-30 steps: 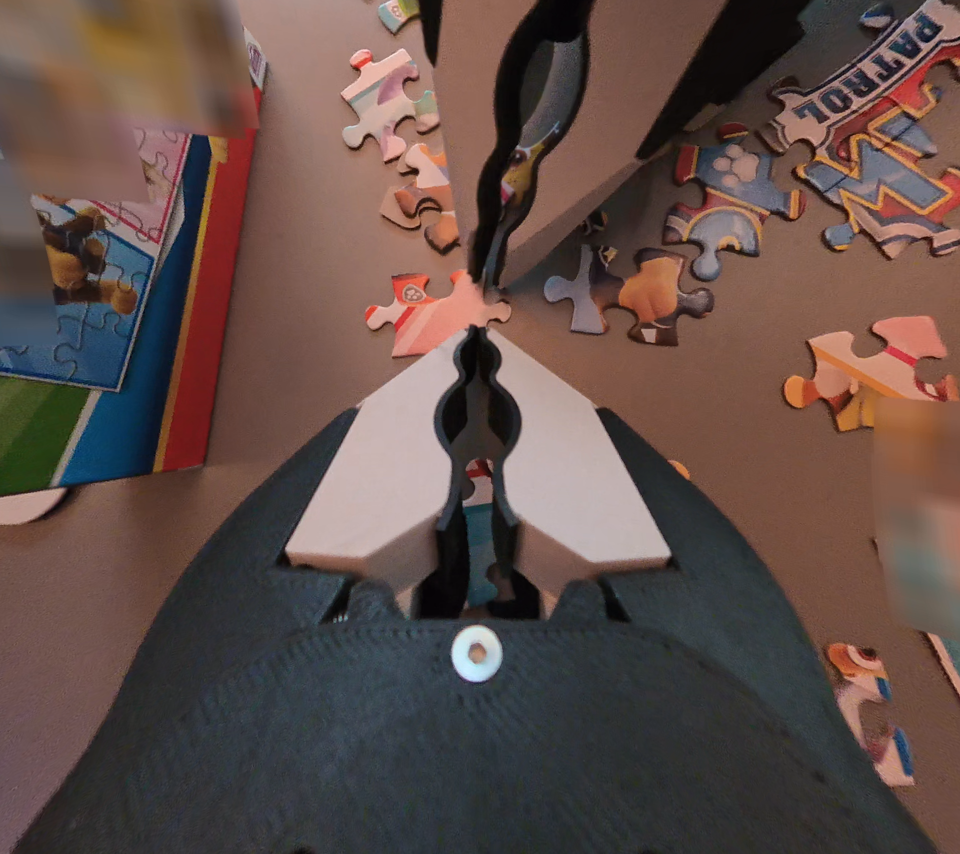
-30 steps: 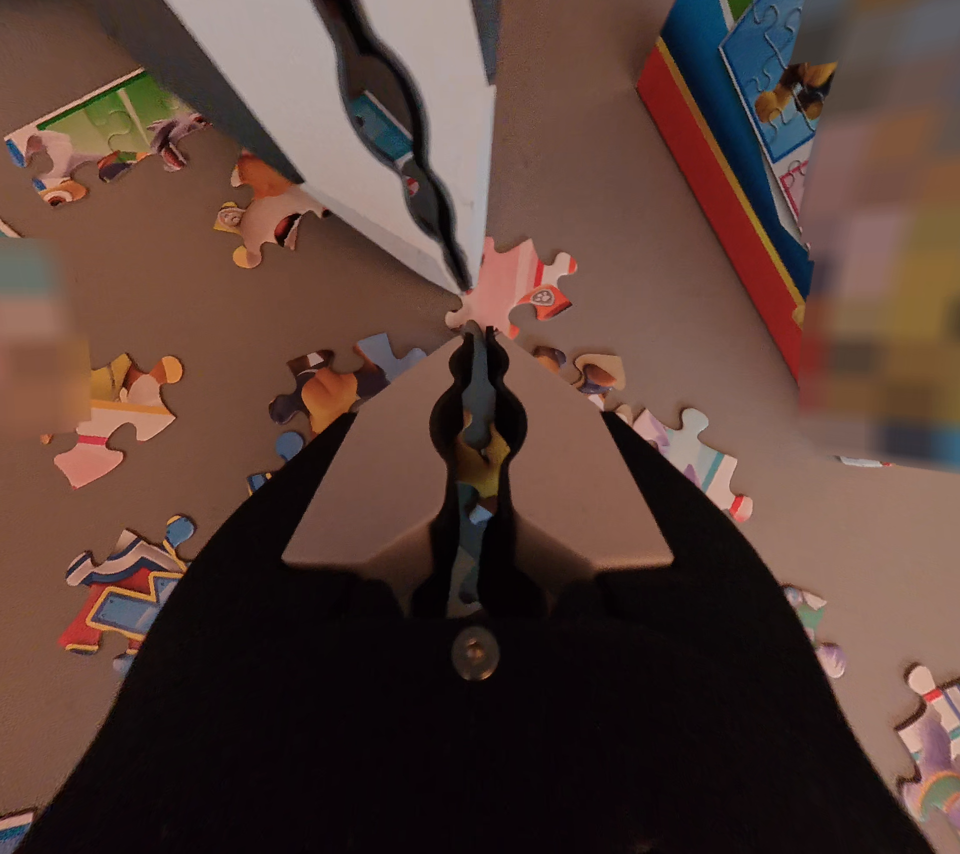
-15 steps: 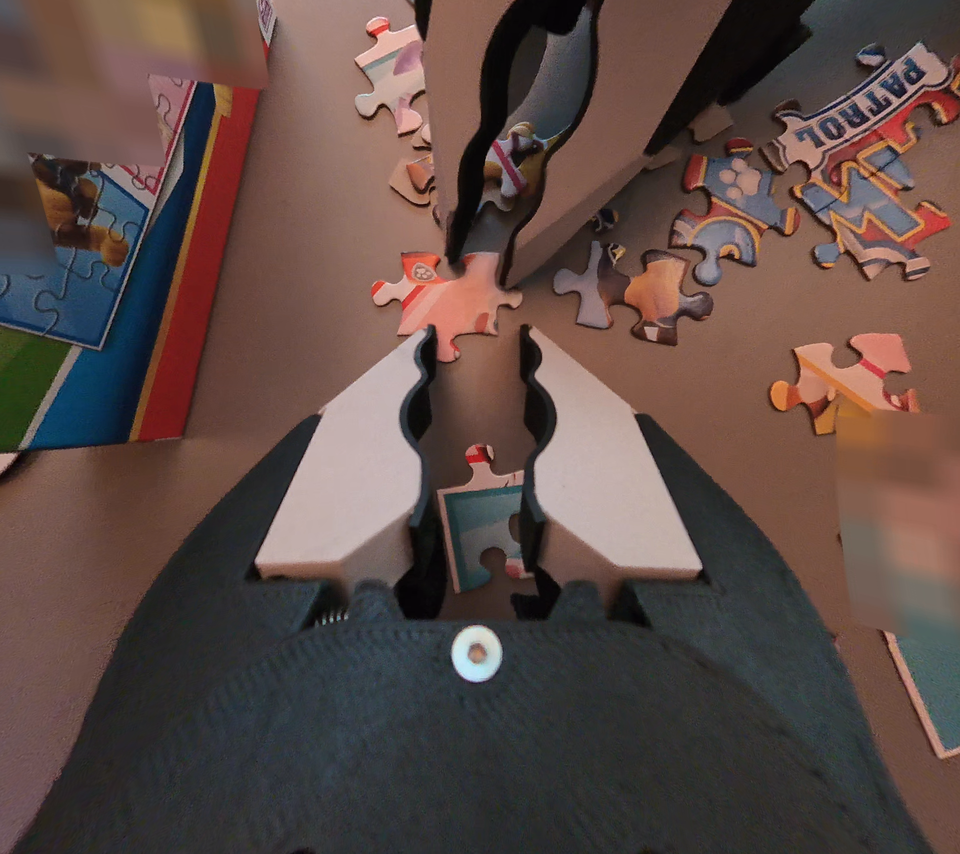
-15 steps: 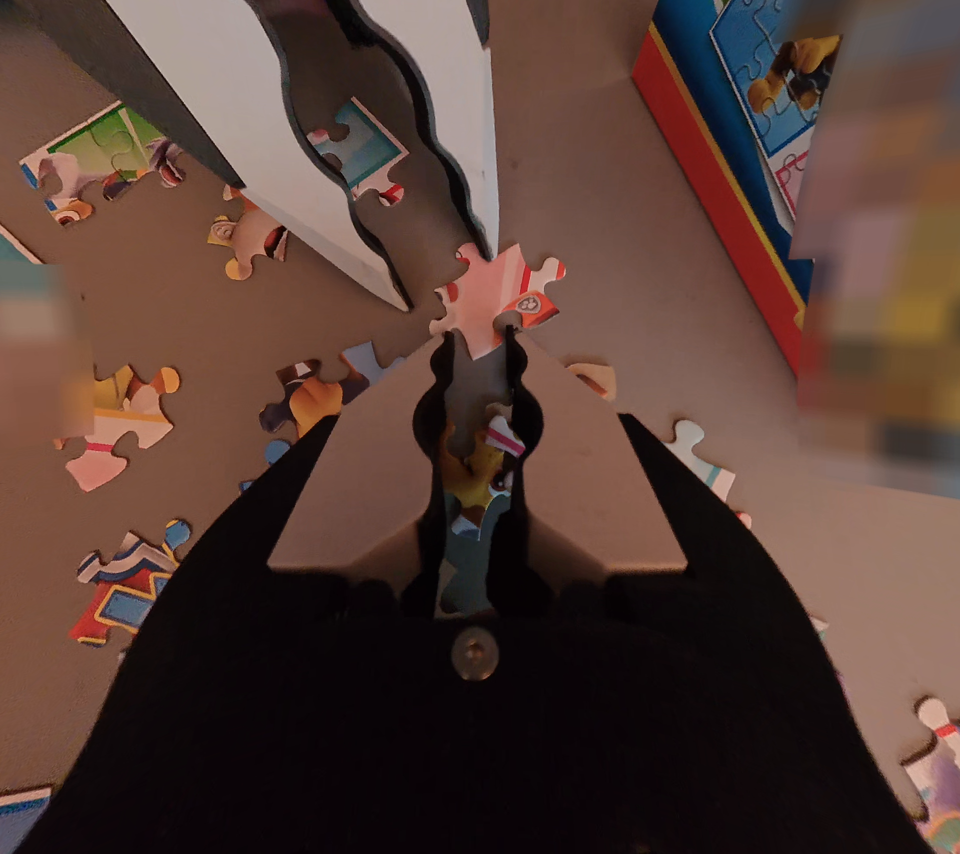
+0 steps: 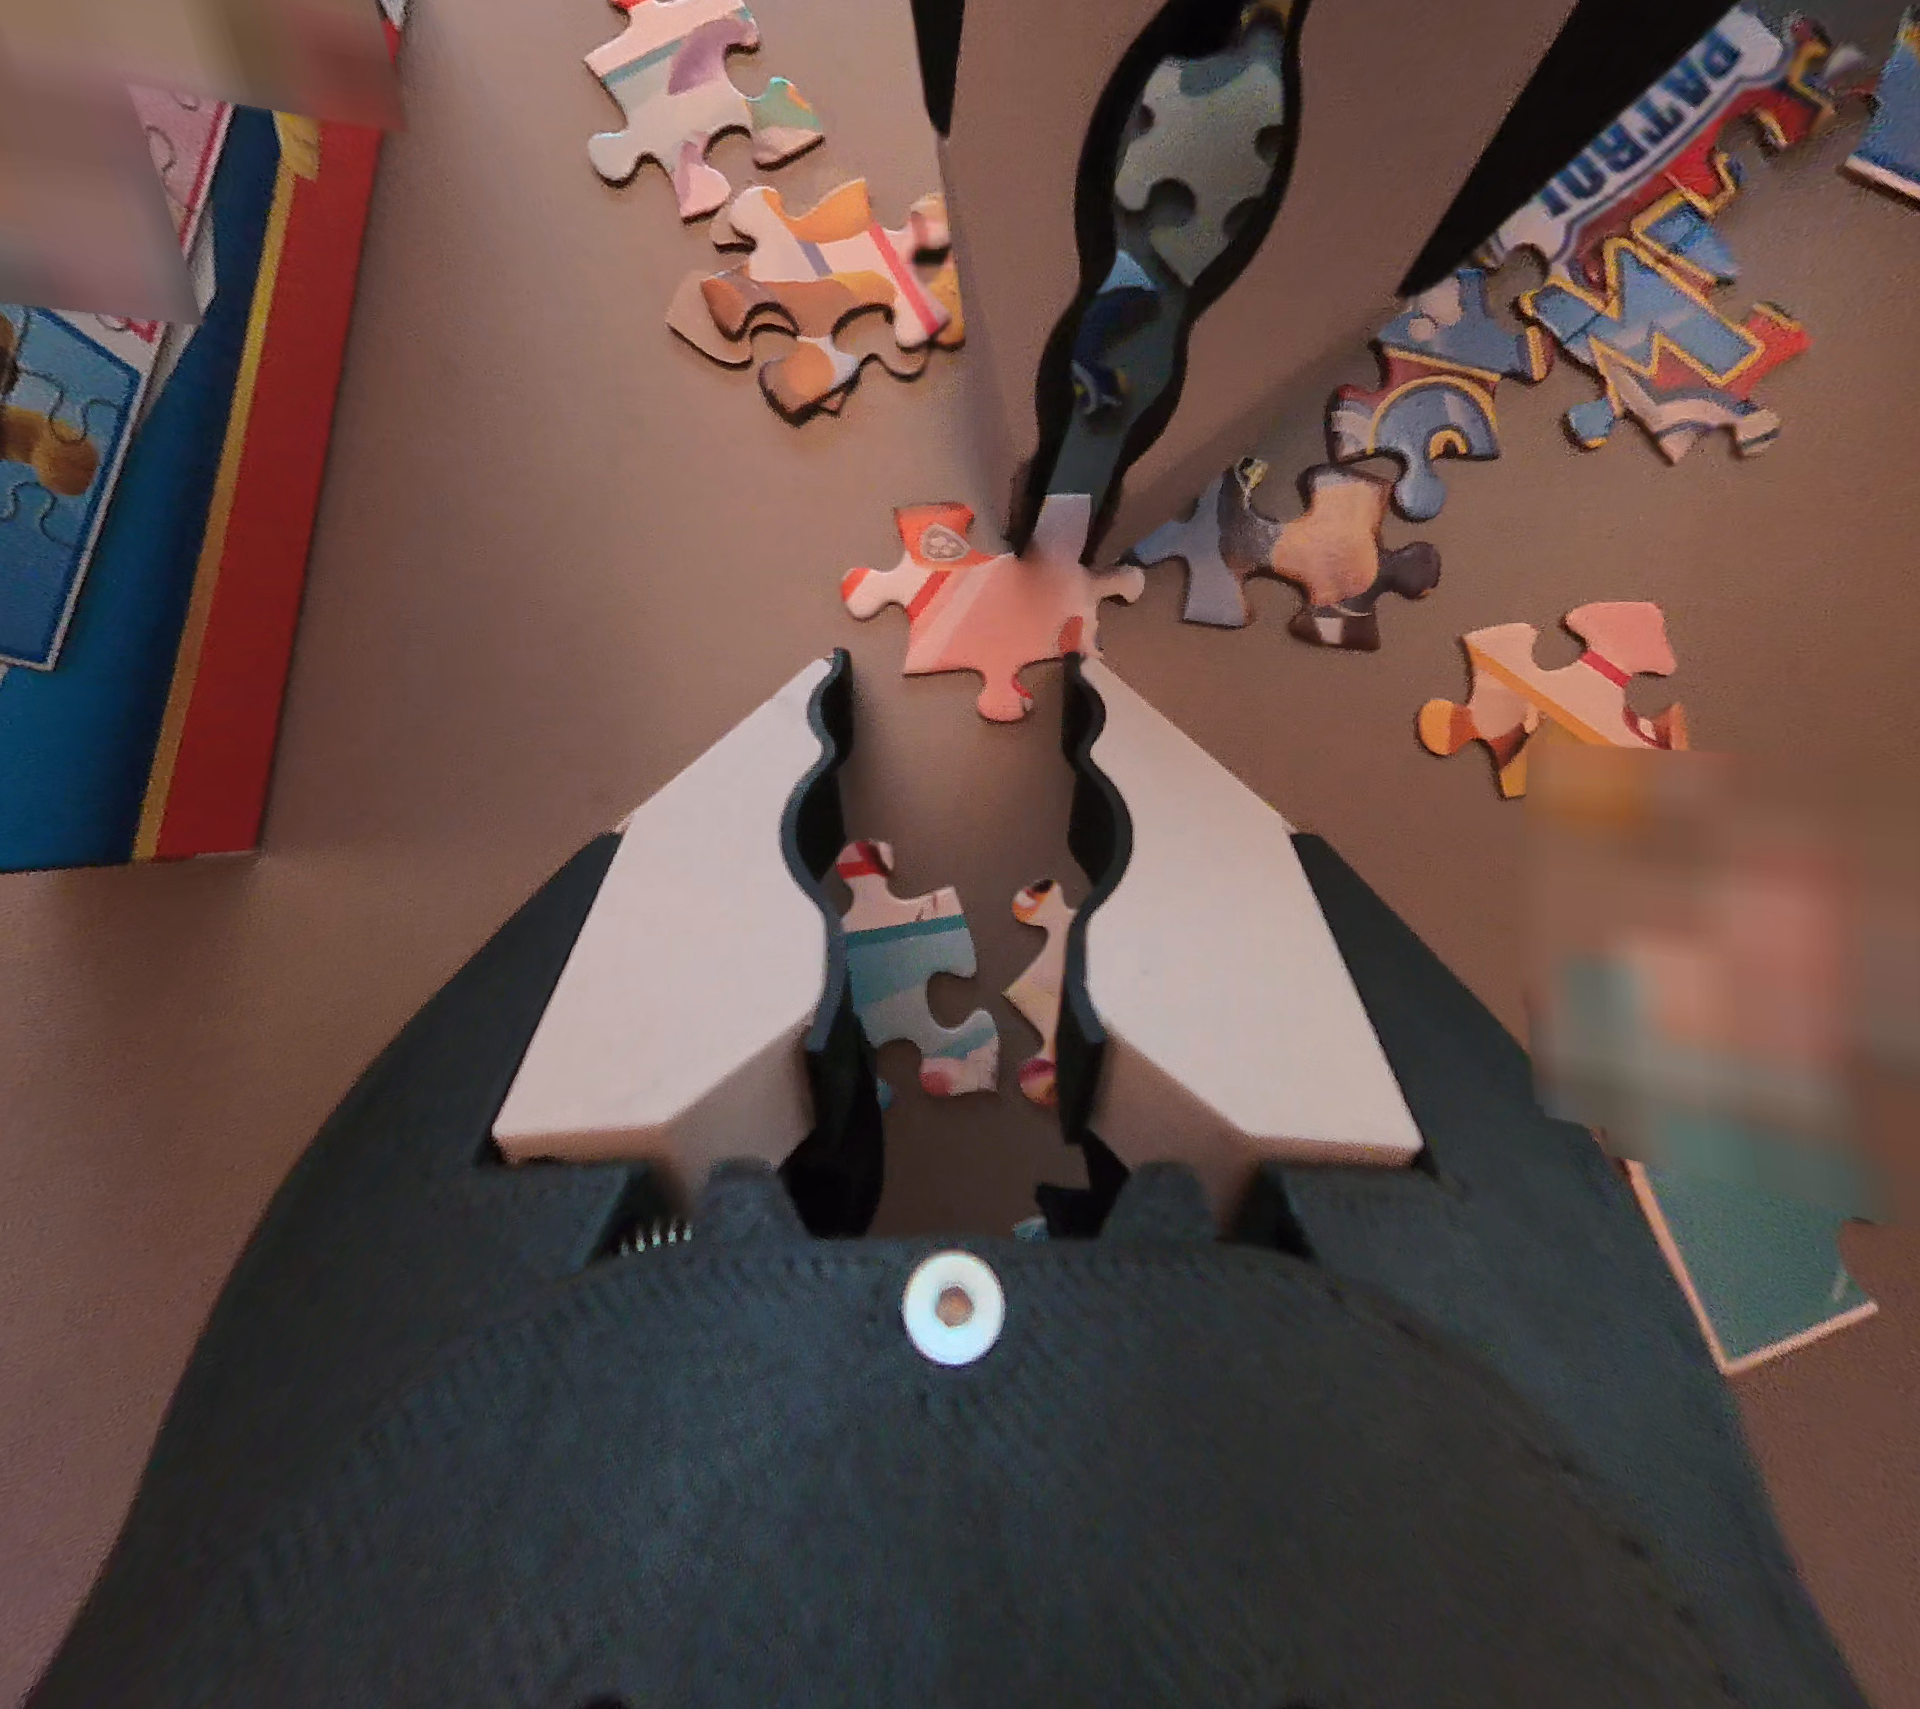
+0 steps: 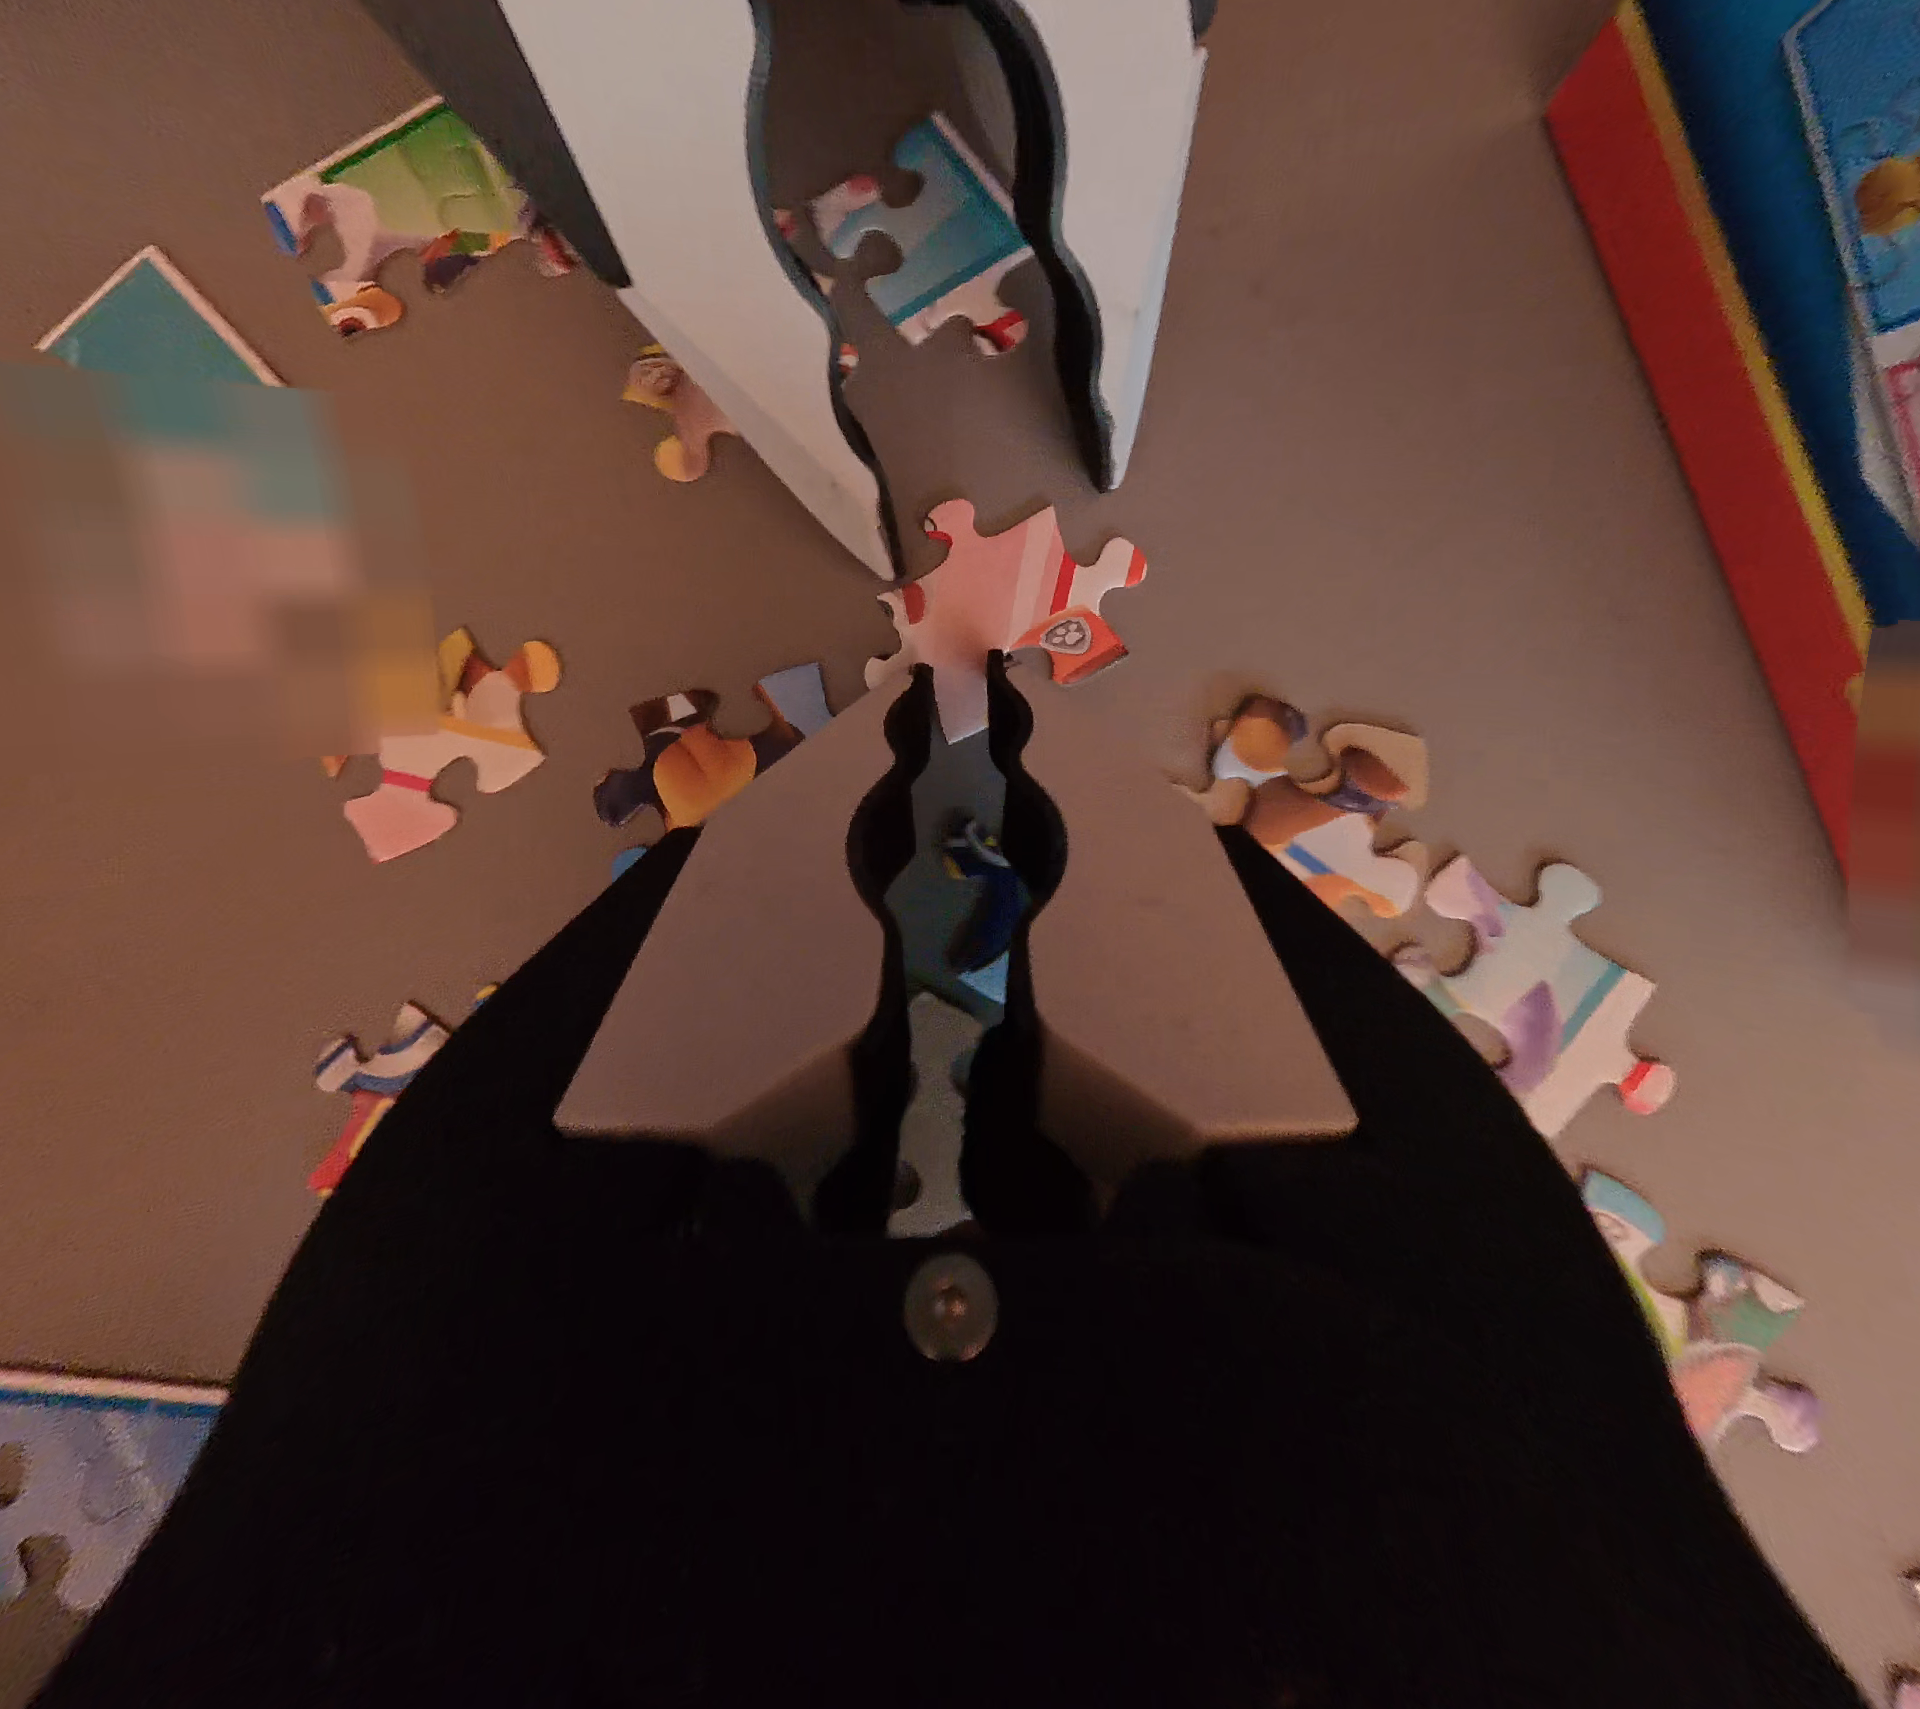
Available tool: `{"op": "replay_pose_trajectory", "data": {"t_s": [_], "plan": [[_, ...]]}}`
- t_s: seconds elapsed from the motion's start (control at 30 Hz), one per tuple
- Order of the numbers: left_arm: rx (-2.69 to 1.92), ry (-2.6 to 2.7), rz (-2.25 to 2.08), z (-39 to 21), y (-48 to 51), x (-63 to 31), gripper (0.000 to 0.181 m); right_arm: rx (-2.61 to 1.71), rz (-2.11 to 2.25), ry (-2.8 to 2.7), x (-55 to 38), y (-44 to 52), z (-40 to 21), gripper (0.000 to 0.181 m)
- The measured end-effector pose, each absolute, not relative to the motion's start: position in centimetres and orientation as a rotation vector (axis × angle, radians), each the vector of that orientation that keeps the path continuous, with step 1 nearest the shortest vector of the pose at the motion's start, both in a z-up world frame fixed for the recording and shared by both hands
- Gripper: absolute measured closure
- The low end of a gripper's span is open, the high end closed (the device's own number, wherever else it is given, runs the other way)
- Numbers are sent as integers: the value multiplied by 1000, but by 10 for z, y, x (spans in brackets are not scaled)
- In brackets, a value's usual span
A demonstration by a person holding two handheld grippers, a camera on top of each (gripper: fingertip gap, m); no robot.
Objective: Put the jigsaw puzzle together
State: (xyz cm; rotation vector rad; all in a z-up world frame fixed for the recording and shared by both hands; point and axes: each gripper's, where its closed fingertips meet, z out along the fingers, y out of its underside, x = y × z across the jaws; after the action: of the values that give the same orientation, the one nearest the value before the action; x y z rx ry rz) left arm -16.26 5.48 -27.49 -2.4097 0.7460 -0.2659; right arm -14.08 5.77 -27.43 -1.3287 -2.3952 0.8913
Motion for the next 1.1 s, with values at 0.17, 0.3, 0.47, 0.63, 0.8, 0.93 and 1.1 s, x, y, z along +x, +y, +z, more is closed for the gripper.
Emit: {"op": "replay_pose_trajectory", "data": {"t_s": [0.17, 0.3, 0.47, 0.63, 0.8, 0.93, 1.1], "plan": [[-2419, 780, -282, -275, 42, -154, 142, -1279, 908, -2454, -128, 37, -274, 173], [-2420, 791, -270, -275, 34, -148, 144, -1218, 913, -2535, -108, 24, -275, 173], [-2400, 793, -235, -265, 23, -136, 145, -1202, 821, -2577, -86, 32, -275, 173], [-2335, 891, -236, -245, 3, -90, 144, -1272, 719, -2519, -72, 59, -275, 173], [-2303, 984, -252, -249, -17, -36, 144, -1319, 743, -2360, -50, 67, -247, 160], [-2361, 988, -246, -272, -27, -24, 147, -1342, 829, -2302, 2, 44, -227, 163], [-2379, 899, -266, -277, -27, -35, 163, -1412, 853, -2344, 61, 10, -256, 169]]}}
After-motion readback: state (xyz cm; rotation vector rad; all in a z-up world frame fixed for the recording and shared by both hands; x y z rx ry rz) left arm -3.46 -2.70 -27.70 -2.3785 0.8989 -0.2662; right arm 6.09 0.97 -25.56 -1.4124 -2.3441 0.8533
